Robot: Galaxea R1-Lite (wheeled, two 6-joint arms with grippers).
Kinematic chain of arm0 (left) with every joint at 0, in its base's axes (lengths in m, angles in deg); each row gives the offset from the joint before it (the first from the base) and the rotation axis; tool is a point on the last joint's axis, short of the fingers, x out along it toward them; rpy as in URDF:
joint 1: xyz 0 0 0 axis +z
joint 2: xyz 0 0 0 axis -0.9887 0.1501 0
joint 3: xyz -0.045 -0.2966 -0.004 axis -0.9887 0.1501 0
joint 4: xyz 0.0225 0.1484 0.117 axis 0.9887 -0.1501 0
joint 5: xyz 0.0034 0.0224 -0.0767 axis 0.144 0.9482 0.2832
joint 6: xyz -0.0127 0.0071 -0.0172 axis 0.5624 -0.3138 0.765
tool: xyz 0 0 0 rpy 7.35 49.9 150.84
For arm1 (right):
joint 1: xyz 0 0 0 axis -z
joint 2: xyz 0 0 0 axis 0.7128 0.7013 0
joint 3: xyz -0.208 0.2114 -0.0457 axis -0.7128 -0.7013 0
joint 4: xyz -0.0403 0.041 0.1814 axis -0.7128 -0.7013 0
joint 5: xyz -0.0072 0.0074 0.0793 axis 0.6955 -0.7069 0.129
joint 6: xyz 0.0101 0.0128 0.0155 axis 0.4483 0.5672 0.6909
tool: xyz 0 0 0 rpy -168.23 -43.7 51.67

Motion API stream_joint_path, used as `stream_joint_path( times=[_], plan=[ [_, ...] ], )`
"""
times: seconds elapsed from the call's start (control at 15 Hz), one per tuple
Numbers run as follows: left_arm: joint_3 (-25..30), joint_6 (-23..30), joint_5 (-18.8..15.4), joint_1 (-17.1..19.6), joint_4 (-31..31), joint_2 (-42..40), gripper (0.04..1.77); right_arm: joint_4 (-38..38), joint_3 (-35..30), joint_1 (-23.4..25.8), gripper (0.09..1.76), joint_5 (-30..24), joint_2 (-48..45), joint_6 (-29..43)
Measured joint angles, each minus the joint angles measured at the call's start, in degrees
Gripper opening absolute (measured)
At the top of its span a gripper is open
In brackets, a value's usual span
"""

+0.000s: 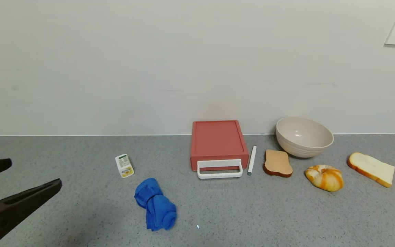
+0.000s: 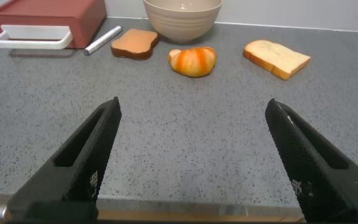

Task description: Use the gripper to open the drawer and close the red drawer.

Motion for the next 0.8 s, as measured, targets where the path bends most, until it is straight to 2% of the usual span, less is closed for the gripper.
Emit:
stream_joint_path(
  times=[0.33,0.8],
  plan=[
    [4.16,-1.13,-0.09,6.49,-2.05,-11.0,1.7,0.0,0.0,0.0,1.71,-0.01,0.0,-0.02],
    [5.58,-3.25,-0.11,19.05,-7.53,-27.84,1.7,0.0,0.0,0.0,1.71,0.0,0.0,-0.02]
  ],
)
